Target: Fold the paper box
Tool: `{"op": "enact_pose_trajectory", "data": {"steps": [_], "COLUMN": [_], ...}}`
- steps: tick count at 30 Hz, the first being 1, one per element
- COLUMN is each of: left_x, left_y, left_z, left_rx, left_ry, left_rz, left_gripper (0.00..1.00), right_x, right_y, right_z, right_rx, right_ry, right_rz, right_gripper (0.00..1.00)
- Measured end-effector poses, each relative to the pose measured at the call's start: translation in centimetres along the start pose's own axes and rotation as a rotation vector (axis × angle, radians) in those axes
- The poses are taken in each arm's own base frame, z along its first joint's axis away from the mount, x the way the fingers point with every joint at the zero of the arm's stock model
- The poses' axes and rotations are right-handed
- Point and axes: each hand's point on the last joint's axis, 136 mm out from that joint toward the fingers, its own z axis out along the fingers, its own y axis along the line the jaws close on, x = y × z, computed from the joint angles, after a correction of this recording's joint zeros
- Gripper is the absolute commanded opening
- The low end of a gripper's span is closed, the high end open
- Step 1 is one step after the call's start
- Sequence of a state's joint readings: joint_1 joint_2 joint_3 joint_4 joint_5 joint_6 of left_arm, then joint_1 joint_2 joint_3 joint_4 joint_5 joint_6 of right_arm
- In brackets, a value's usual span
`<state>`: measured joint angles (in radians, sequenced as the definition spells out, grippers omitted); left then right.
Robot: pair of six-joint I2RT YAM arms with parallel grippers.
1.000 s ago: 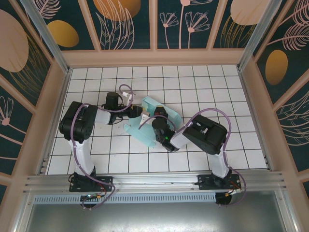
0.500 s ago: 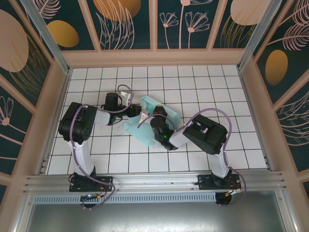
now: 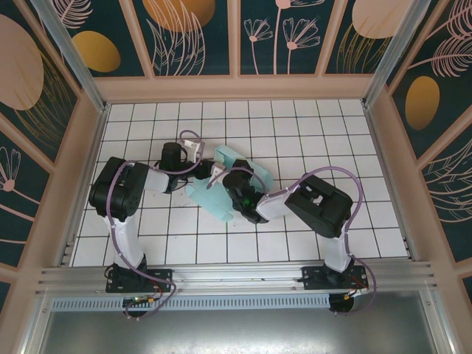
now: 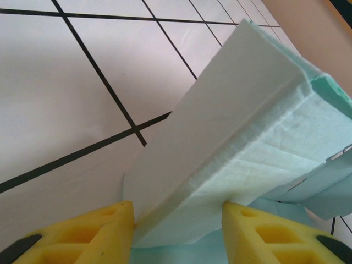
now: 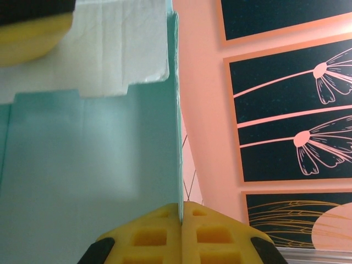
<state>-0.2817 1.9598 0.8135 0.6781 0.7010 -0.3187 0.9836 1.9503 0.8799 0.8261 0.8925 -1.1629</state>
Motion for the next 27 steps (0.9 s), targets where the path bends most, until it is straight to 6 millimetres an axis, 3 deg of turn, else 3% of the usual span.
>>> {"op": "enact_pose_trajectory", "data": {"steps": [17,23,27], "left_x": [-0.2,-1.1,-1.6], "left_y": [0.6,0.8,0.6], "left_z": [0.3,0.3,0.3], "left_rx": [-0.052,-0.077,-0.073], "left_ry": [-0.014,-0.055,-0.076], "left_rz": [0.006,0.003,0.010], "left_gripper": [0.38,0.43,0.42], "right_x": [-0.2,-0.9,-1.3], "right_y": [0.0,0.2,0.7], "right_z": [0.1,0.3,0.4], "right_rx": [-0.016,-0.047,-0.080], "right_ry": [0.008,-0.003,-0.012], "right_rz": [0.025,0.049,0.060], "right_gripper": [0.00,0.00,0.00]}}
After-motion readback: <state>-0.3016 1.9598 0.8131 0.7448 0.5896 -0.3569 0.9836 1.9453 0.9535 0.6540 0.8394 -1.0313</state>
